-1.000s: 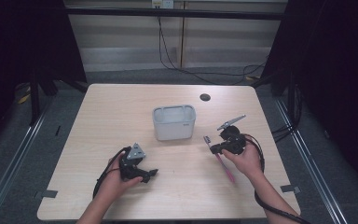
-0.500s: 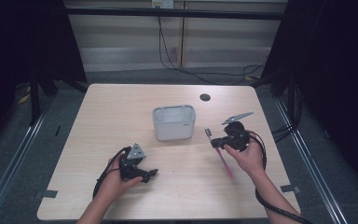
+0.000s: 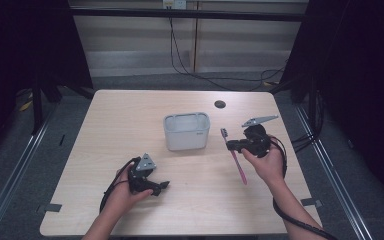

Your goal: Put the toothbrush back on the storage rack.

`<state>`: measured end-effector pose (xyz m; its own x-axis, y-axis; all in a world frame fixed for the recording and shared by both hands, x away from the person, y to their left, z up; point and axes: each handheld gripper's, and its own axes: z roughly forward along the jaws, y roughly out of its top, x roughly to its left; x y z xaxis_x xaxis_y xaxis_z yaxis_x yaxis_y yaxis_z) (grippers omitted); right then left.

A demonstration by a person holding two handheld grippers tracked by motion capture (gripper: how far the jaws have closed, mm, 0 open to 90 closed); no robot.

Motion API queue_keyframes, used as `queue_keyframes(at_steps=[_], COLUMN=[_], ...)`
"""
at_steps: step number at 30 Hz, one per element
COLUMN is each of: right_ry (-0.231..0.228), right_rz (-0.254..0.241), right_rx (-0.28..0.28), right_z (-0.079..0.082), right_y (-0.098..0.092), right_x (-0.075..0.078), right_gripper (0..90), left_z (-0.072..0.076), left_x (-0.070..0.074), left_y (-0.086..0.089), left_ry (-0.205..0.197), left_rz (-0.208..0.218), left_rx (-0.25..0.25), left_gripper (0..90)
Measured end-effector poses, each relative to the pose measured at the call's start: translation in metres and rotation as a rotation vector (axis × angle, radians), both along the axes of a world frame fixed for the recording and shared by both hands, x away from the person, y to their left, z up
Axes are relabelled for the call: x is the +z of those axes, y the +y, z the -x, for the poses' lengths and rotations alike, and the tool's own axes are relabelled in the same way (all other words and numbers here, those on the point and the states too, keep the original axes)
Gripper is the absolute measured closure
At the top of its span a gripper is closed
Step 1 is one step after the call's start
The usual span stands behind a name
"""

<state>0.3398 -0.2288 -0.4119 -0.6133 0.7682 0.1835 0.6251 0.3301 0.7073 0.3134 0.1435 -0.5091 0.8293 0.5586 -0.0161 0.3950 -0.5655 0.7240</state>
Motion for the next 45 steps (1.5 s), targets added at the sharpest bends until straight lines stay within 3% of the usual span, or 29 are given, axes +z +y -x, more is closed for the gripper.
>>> queue_keyframes(at_steps=[28, 45], right_ry=[-0.098, -0.162], right_rz=[-0.063, -0.097], right_rx=[-0.026, -0.031], right_z=[-0.004, -0.013], right_y=[0.004, 0.019], right_x=[0.027, 0.043], right_gripper=[83.3, 83.2], left_z=[0.0, 0.0], left_x=[0.0, 0.0], left_y=[0.0, 0.0], left_ry=[0.0, 0.0], left_rz=[0.0, 0.0], left_rx=[0.0, 0.0], left_gripper=[15.4, 15.4])
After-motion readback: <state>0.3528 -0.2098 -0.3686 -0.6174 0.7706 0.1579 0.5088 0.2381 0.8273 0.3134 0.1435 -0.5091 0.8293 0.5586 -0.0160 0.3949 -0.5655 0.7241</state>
